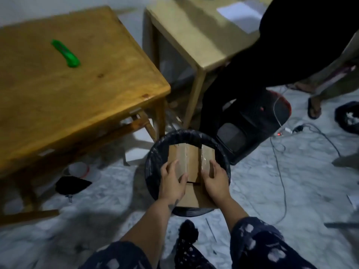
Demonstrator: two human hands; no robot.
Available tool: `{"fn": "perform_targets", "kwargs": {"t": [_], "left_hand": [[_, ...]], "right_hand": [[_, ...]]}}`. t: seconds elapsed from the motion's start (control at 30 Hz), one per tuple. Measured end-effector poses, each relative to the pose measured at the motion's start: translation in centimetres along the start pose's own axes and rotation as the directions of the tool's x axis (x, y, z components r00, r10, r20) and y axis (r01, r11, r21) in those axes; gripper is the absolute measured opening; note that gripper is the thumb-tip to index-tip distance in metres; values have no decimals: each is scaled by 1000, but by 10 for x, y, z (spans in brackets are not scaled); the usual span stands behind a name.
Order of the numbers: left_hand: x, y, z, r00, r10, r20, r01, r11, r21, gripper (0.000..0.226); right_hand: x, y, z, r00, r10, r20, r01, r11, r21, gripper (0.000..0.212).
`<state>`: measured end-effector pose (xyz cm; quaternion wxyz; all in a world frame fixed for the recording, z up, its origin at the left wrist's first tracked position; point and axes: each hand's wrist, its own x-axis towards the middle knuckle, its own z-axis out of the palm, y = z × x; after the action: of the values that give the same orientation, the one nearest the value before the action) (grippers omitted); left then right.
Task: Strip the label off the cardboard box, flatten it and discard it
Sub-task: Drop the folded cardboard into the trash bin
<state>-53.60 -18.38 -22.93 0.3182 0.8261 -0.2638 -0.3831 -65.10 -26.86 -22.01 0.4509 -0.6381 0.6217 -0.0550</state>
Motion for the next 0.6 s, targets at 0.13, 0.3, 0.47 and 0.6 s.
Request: {"fn": "perform_targets", "kwargs": {"t": [0.13, 0.3, 0.47, 0.6], "left_hand": [[49, -41, 52, 991, -85, 104, 83, 996, 19, 59], [146, -103, 117, 989, -82, 123, 75, 995, 59, 61], [224, -172, 177, 984, -114, 139, 99, 989, 108, 60], [259, -214, 212, 904, -252, 345, 121, 925, 360, 63]], "right_hand": [[48, 60, 33, 991, 127, 51, -130, 989, 69, 53], [145, 129, 94, 990, 133, 53, -137, 988, 72, 54], [224, 189, 157, 985, 156, 79, -155, 988, -20, 55], [257, 223, 195, 955, 238, 179, -209, 964, -165, 62]]}}
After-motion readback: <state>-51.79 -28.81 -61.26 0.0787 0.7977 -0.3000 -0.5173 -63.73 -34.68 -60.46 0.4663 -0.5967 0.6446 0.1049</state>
